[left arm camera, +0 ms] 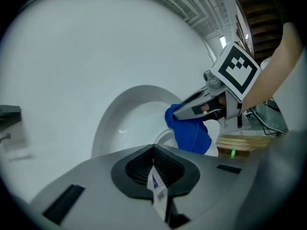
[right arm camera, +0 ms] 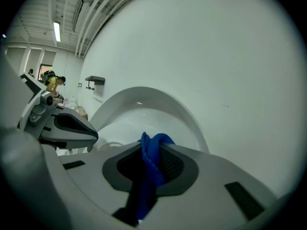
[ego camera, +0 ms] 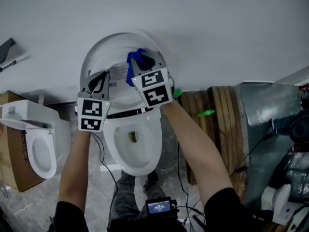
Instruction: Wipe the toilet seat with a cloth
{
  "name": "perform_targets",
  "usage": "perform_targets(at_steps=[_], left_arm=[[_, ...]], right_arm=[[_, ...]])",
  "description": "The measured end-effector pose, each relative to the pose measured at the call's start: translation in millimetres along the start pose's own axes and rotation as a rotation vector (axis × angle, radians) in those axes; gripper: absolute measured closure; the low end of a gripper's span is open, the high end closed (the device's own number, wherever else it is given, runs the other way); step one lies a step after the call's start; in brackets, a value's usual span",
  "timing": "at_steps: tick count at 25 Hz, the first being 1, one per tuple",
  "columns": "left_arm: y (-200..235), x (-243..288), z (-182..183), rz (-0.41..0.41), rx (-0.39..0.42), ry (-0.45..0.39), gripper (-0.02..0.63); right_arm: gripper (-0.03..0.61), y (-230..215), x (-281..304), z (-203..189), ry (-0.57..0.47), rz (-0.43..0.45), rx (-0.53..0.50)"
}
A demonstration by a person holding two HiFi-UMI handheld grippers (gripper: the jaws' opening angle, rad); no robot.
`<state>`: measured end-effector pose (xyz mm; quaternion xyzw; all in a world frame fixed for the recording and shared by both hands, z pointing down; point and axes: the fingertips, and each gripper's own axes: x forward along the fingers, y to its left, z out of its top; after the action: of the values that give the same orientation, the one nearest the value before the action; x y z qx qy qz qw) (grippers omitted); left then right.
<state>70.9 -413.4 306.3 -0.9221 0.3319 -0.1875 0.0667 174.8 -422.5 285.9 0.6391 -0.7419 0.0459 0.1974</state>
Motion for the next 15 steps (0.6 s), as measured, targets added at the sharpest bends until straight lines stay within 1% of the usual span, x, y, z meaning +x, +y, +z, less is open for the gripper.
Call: perform_targets(at_steps=[3,8,13,15], left_arm=[[17,-6,1,0.016,0.002,0.003,0.601],[35,-13,-10,0.035,-0.010,0.014,0.603],[26,-17,-33,0.029,0.010,0.023,0.601],[18,-17,-43,0.023,0.003,0.037,0.601]], right_arm=[[0.517,19,9,15,-0.018,0.029,-0.017],[0.517,39,22,21,-0.041,0.058,-0.004],[0.517,46,21,19,-0.061,0.065,0.021],[0.517,44,18,19,-0.068,0.069,0.045]])
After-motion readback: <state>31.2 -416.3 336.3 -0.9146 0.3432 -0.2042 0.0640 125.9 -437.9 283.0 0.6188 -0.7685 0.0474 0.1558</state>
